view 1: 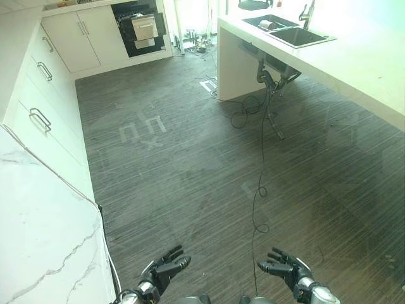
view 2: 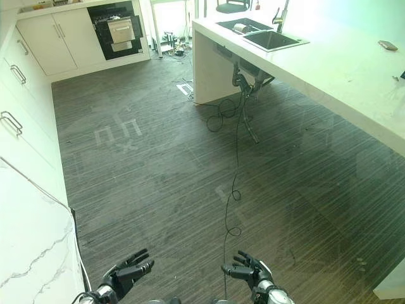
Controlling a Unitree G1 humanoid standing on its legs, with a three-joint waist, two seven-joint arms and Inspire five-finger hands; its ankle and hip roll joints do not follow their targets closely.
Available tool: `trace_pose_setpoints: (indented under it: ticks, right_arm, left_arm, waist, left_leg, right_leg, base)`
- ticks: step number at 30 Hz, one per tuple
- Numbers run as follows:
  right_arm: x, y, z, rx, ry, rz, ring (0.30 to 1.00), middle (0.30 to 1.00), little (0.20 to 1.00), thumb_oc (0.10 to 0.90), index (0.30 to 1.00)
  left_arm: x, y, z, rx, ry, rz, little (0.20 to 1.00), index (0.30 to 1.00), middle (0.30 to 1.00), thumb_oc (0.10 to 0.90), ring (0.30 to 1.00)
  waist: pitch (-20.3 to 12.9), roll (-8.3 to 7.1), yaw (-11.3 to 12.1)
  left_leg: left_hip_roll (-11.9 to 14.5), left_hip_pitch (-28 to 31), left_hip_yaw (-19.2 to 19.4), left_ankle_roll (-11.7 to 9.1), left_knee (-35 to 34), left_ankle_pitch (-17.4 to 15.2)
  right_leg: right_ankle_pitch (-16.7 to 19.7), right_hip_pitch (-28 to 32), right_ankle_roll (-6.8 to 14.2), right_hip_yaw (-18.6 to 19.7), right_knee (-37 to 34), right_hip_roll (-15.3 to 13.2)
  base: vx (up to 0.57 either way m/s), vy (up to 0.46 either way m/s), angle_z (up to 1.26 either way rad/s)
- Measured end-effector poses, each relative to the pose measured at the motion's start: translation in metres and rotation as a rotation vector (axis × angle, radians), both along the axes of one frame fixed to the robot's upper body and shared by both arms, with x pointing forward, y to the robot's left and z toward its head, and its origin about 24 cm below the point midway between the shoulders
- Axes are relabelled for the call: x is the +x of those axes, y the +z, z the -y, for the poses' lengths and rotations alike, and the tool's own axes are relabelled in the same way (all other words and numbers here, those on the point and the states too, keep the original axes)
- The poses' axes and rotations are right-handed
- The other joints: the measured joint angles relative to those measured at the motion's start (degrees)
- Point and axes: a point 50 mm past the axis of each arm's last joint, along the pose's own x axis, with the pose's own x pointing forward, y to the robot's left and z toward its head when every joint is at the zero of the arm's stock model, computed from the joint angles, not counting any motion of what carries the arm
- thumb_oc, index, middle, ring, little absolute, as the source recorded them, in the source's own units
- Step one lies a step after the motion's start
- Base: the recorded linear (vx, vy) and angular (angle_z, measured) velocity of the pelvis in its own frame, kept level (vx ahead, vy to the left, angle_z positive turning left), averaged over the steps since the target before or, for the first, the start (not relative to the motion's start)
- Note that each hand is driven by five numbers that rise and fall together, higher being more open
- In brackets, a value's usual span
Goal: Place the dishes in the dishwasher.
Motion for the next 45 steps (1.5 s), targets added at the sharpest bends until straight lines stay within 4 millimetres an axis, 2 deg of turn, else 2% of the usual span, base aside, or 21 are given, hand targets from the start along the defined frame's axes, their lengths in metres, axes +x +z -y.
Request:
trace_pose_setpoints:
  ticks: [4,7,14,19,20,21,22,23,24,25,27,29,32,33,34,36,38,39,41,43,45]
  right_arm:
    - [-0.013,-0.020,0.004,-0.015,-0.046,-0.141,0.900,0.900,0.900,0.800,0.900]
    - [-0.021,-0.021,0.003,-0.027,-0.018,-0.143,0.900,0.900,0.900,0.800,0.900]
    - [-0.020,-0.019,0.003,-0.033,-0.004,-0.114,0.900,0.900,0.900,0.800,0.900]
    - [-0.012,-0.014,-0.001,-0.036,0.045,-0.075,0.900,0.900,0.900,0.800,0.900]
    - [-0.007,-0.012,-0.005,-0.030,0.059,-0.051,0.900,0.900,0.900,0.800,0.900]
    - [0.000,-0.010,-0.006,-0.029,0.064,-0.026,0.900,0.900,0.900,0.800,0.900]
    - [0.003,-0.009,-0.004,-0.036,0.063,-0.025,0.900,0.900,0.900,0.800,0.900]
    - [0.006,-0.007,0.000,-0.043,0.056,-0.007,0.900,0.900,0.900,0.800,0.900]
    - [0.007,-0.005,0.006,-0.063,0.053,0.000,0.900,0.900,0.900,0.800,0.900]
    - [0.008,-0.004,0.009,-0.075,0.049,-0.006,0.900,0.900,0.900,0.800,0.900]
    - [0.007,-0.004,0.011,-0.080,0.047,-0.010,0.900,0.900,0.900,0.800,0.900]
    - [-0.004,-0.006,0.017,-0.092,0.042,-0.035,0.900,0.900,0.900,0.800,0.900]
    - [-0.024,-0.012,0.021,-0.098,0.024,-0.097,0.900,0.900,0.900,0.800,0.900]
    - [-0.024,-0.013,0.019,-0.100,0.024,-0.101,0.900,0.900,0.900,0.800,0.900]
    - [-0.026,-0.015,0.014,-0.093,0.032,-0.107,0.900,0.900,0.900,0.800,0.900]
    - [-0.033,-0.018,0.009,-0.086,0.008,-0.103,0.900,0.900,0.900,0.800,0.900]
    - [-0.029,-0.018,0.006,-0.086,0.004,-0.092,0.900,0.900,0.900,0.800,0.900]
    - [-0.020,-0.015,0.005,-0.094,0.022,-0.062,0.900,0.900,0.900,0.800,0.900]
    - [-0.010,-0.009,0.009,-0.099,0.002,-0.006,0.900,0.900,0.900,0.800,0.900]
    - [-0.002,-0.001,0.015,-0.118,0.020,0.052,0.900,0.900,0.900,0.800,0.900]
    - [-0.004,-0.001,0.018,-0.129,0.017,0.049,0.900,0.900,0.900,0.800,0.900]
  left_arm:
    - [-0.027,-0.034,0.002,0.041,0.098,-0.254,0.900,0.900,0.900,0.800,0.900]
    - [-0.048,-0.037,0.003,0.068,0.047,-0.284,0.900,0.900,0.900,0.800,0.900]
    - [-0.010,-0.022,0.009,0.117,-0.064,-0.118,0.900,0.900,0.900,0.800,0.900]
    - [-0.007,-0.018,0.005,0.154,-0.069,-0.094,0.900,0.900,0.900,0.800,0.900]
    - [-0.006,-0.017,0.002,0.161,-0.063,-0.086,0.900,0.900,0.900,0.800,0.900]
    - [0.012,-0.010,-0.001,0.175,-0.069,-0.036,0.900,0.900,0.900,0.800,0.900]
    - [0.015,-0.009,0.001,0.176,-0.075,-0.023,0.900,0.900,0.900,0.800,0.900]
    - [0.011,-0.011,0.001,0.175,-0.075,-0.030,0.900,0.900,0.900,0.800,0.900]
    - [0.006,-0.013,0.002,0.176,-0.085,-0.039,0.900,0.900,0.900,0.800,0.900]
    - [0.009,-0.011,0.005,0.170,-0.087,-0.024,0.900,0.900,0.900,0.800,0.900]
    - [0.012,-0.009,0.008,0.150,-0.059,0.007,0.900,0.900,0.900,0.800,0.900]
    - [0.014,-0.007,0.009,0.147,-0.053,0.033,0.900,0.900,0.900,0.800,0.900]
    - [-0.005,-0.013,0.005,0.148,-0.012,-0.023,0.900,0.900,0.900,0.800,0.900]
    - [-0.011,-0.016,0.004,0.151,-0.005,-0.048,0.900,0.900,0.900,0.800,0.900]
    - [-0.013,-0.017,0.001,0.156,0.000,-0.060,0.900,0.900,0.900,0.800,0.900]
    - [-0.003,-0.016,0.001,0.173,-0.041,-0.050,0.900,0.900,0.900,0.800,0.900]
    - [0.011,-0.012,0.006,0.201,-0.122,-0.019,0.900,0.900,0.900,0.800,0.900]
    - [0.012,-0.013,0.011,0.200,-0.155,-0.022,0.900,0.900,0.900,0.800,0.900]
    - [0.006,-0.017,0.016,0.187,-0.162,-0.039,0.900,0.900,0.900,0.800,0.900]
    - [0.004,-0.016,0.012,0.195,-0.153,-0.042,0.900,0.900,0.900,0.800,0.900]
    - [0.016,-0.010,0.009,0.209,-0.164,0.003,0.900,0.900,0.900,0.800,0.900]
  waist:
    - [-0.2,0.41,0.0]
    - [0.6,0.11,-0.1]
    - [0.6,0.32,0.0]
    - [2.4,-0.69,0.1]
    - [3.6,-1.59,0.1]
    - [6.7,-2.54,-0.1]
    - [7.8,-2.33,1.6]
    - [8.0,-1.94,1.7]
    - [8.2,0.37,0.9]
    - [9.1,1.71,1.8]
    - [10.5,2.74,1.8]
    - [10.2,2.27,3.1]
    - [5.7,-0.62,2.3]
    - [4.9,-1.61,1.9]
    - [4.3,-2.82,1.4]
    - [3.9,-3.68,1.1]
    - [3.8,-1.93,0.6]
    - [4.0,0.55,-0.3]
    - [3.9,4.51,-2.1]
    - [4.0,7.03,-4.1]
    - [3.9,6.47,-4.9]
  left_leg:
    - [0.3,-0.2,-1.0,-0.8,1.7,-1.0]
    - [0.4,-2.2,-1.4,-0.8,2.4,-1.0]
    - [0.6,-2.4,-2.9,-1.4,2.3,-1.0]
    - [0.3,2.3,-3.0,-3.5,-1.4,0.5]
    - [0.2,-0.2,-2.8,-5.6,4.9,0.6]
    - [0.9,-9.3,-3.1,-9.3,22.2,2.7]
    - [1.1,-13.9,-3.2,-8.8,26.4,3.1]
    - [0.6,-14.9,-2.1,-7.2,21.1,3.1]
    - [-0.1,-14.7,-1.7,-6.1,11.5,4.1]
    - [-0.5,-14.6,-3.5,-7.6,2.2,5.2]
    - [-0.1,-18.1,-4.8,-7.2,-1.0,7.2]
    - [-0.2,-18.9,-2.3,-6.1,0.1,6.7]
    - [-4.3,-11.1,2.0,2.6,0.8,6.1]
    - [-5.6,-8.6,1.3,5.8,-0.7,9.8]
    - [-6.8,-6.1,1.4,6.9,-0.8,7.6]
    - [-8.8,-3.4,0.2,8.1,3.3,2.0]
    - [-10.0,-1.6,-1.6,10.5,6.8,-3.9]
    - [-10.0,0.8,-1.9,10.3,5.7,-5.2]
    - [-9.7,6.7,-4.0,9.7,-0.6,-5.2]
    - [-8.0,12.6,-6.8,8.5,-5.4,-5.5]
    - [-8.3,16.0,-9.7,5.3,-5.4,-6.3]
  right_leg:
    - [-0.6,1.2,0.3,-1.2,0.0,0.1]
    - [-0.8,-0.3,-0.1,-1.3,1.1,0.5]
    - [-2.1,0.1,-0.3,-2.6,1.7,0.8]
    - [-4.9,1.6,-2.2,-1.5,3.6,1.0]
    - [-6.1,1.3,-3.9,-0.8,4.9,1.3]
    - [-6.7,1.8,-5.0,0.0,5.9,1.2]
    - [-7.0,2.3,-5.4,0.8,6.1,1.5]
    - [-6.2,2.2,-5.8,0.9,5.9,1.8]
    - [-7.7,4.3,-5.9,1.1,4.8,3.9]
    - [-8.3,5.7,-6.1,1.9,4.1,5.5]
    - [-9.9,9.4,-5.1,2.2,3.4,7.3]
    - [-13.6,13.3,-4.0,4.3,4.0,6.3]
    - [-14.2,20.1,0.2,4.9,1.2,2.5]
    - [-13.2,20.1,2.6,4.8,5.0,1.5]
    - [-9.9,19.7,6.1,4.8,9.8,0.2]
    - [2.3,8.8,10.6,5.3,39.0,-2.6]
    - [8.6,-1.6,8.9,5.2,55.2,-3.6]
    - [7.1,-8.4,6.9,3.5,59.5,-4.5]
    - [0.8,-16.9,1.0,-1.7,51.2,-3.9]
    - [-0.9,-20.3,-1.2,-4.9,30.8,3.1]
    - [0.3,-21.8,-2.9,-7.6,8.1,8.6]
  base:
    - [0.06,-0.044,0.10]
    - [0.05,-0.054,0.17]
    - [0.08,-0.107,0.08]
    - [0.17,-0.143,0.02]
    - [0.14,-0.005,0.45]
    - [0.09,0.021,0.34]
    - [0.32,0.087,0.08]
    - [0.62,0.200,-0.25]
    - [0.75,0.246,-0.27]
    - [0.73,0.305,-0.17]
    - [0.54,0.279,-0.28]
    - [0.57,0.349,-0.54]
    - [0.61,0.406,-0.47]
    - [0.54,0.450,-0.35]
    - [0.44,0.397,-0.08]
    - [0.40,0.330,0.40]
    - [0.46,0.314,0.38]
    - [0.42,0.133,0.08]
    - [0.37,0.015,0.14]
    - [0.43,-0.043,0.41]
    - [0.66,-0.024,0.98]
